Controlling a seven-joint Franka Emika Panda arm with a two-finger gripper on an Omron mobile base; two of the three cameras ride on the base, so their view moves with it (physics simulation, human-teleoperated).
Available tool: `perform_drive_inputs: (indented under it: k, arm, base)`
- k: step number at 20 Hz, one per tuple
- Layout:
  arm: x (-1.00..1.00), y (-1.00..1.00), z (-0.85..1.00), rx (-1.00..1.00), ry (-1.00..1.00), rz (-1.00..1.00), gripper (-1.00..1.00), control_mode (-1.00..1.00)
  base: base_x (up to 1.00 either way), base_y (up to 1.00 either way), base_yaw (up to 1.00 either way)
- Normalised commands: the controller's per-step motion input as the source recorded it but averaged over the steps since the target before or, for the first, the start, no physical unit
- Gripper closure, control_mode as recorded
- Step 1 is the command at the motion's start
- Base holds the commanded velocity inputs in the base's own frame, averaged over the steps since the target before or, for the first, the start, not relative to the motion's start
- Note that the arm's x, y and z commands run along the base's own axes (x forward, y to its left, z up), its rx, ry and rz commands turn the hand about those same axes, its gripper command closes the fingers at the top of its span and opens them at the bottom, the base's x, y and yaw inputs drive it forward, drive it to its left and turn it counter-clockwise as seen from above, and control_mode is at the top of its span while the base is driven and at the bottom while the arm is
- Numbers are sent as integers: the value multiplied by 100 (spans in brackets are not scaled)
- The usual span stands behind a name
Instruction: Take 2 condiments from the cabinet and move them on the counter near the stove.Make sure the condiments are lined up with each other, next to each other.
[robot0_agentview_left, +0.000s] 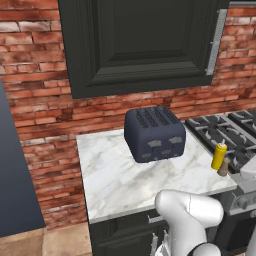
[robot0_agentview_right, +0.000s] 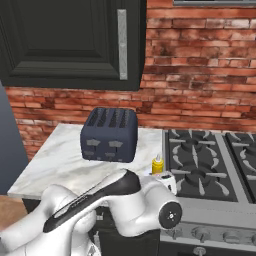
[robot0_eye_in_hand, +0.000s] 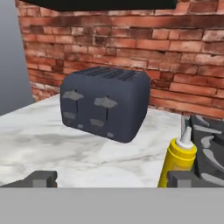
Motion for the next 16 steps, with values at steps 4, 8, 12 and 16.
perform_drive_inputs:
  k: [4, 8, 12, 16]
  arm:
    - [0, 68, 82, -7, 20, -1, -100, -100]
    - [0, 76, 43, -4, 21, -1, -100, -100]
    - [0, 60, 17, 0, 14, -4, -100, -100]
    - [0, 44, 22, 0, 14, -10, -100, -100]
  base:
    - [0, 0, 0]
    - [0, 0, 0]
    - [0, 0, 0]
    - [0, 0, 0]
